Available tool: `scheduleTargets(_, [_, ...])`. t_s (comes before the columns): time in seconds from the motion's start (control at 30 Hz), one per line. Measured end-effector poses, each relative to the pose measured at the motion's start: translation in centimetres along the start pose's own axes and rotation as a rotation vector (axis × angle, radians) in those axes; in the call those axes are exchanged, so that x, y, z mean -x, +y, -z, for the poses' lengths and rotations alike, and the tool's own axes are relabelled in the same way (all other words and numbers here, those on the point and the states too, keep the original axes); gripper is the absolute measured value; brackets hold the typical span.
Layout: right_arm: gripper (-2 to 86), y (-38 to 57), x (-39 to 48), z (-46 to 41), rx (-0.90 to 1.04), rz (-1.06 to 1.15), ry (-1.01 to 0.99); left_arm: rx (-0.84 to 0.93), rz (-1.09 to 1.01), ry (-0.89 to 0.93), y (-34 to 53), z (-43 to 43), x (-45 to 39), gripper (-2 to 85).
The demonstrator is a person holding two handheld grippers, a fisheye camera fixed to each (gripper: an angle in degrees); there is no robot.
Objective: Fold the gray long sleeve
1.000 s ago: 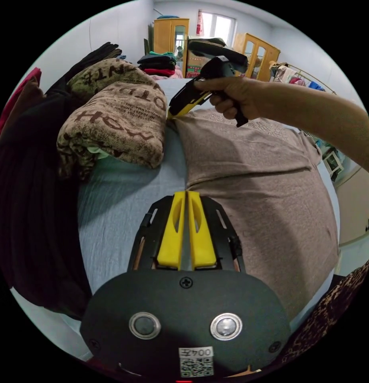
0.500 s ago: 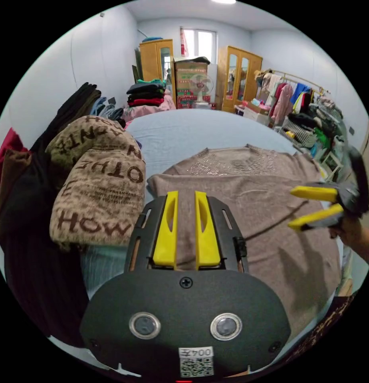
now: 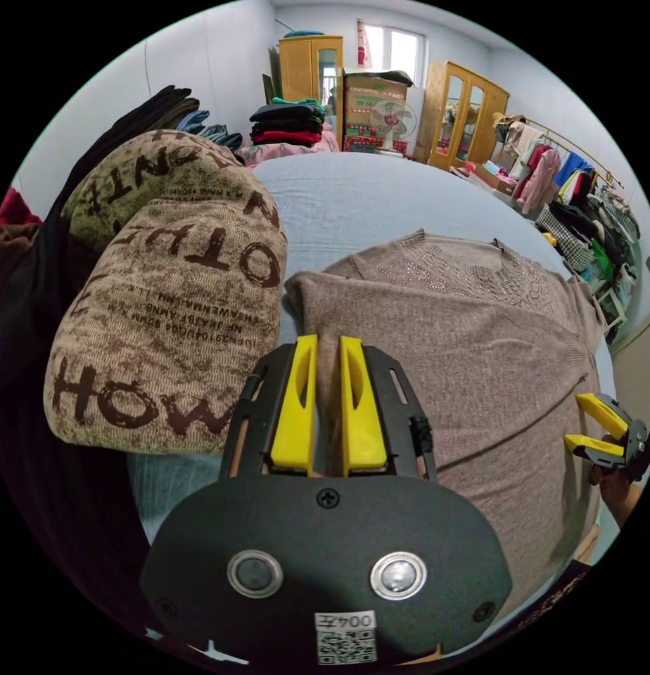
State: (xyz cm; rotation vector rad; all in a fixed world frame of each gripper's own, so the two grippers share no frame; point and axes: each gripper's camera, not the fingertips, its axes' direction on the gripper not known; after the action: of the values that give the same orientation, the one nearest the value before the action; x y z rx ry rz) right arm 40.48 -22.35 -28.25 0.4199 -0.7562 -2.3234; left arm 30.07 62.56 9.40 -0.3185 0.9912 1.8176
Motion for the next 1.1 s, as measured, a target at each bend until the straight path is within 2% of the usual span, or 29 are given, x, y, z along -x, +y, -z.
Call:
scheduleTargets(0.13, [16.3,1.1,0.5,-0.6,-0.001,-0.005,-0.014,-0.03,0.001,-0.054,0.6,2.4,-0.3,3.5])
scheduleTargets(0.23, [16.3,1.8,1.0,-1.0,0.001,-0.004,-0.011,-0.11,0.026,0.02,2.1,6.9,-1.0,5.9])
scheduleTargets(0.37, [16.3,2.5,1.4,-1.5,0.003,-0.008,-0.017,-0.035,0.037,0.13,7.8,10.0,-3.8,7.3])
scheduleTargets(0.57, [16.3,3.3,2.1,-2.2,0.002,-0.002,-0.006,0.143,0.083,0.188,18.3,10.0,-9.9,3.5])
scheduleTargets(0.73, [16.4,3.4,2.3,-2.7,0.003,-0.003,-0.006,0.242,0.102,0.191,22.6,8.0,-14.3,0.9])
scheduleTargets(0.77, [16.4,3.4,2.3,-2.7,0.003,-0.004,-0.008,0.193,0.125,0.173,23.1,8.1,-14.5,0.7])
scheduleTargets(1.1, [16.4,2.4,2.1,-3.3,0.006,0.001,-0.001,0.189,0.141,0.147,23.6,7.8,-15.3,0.2])
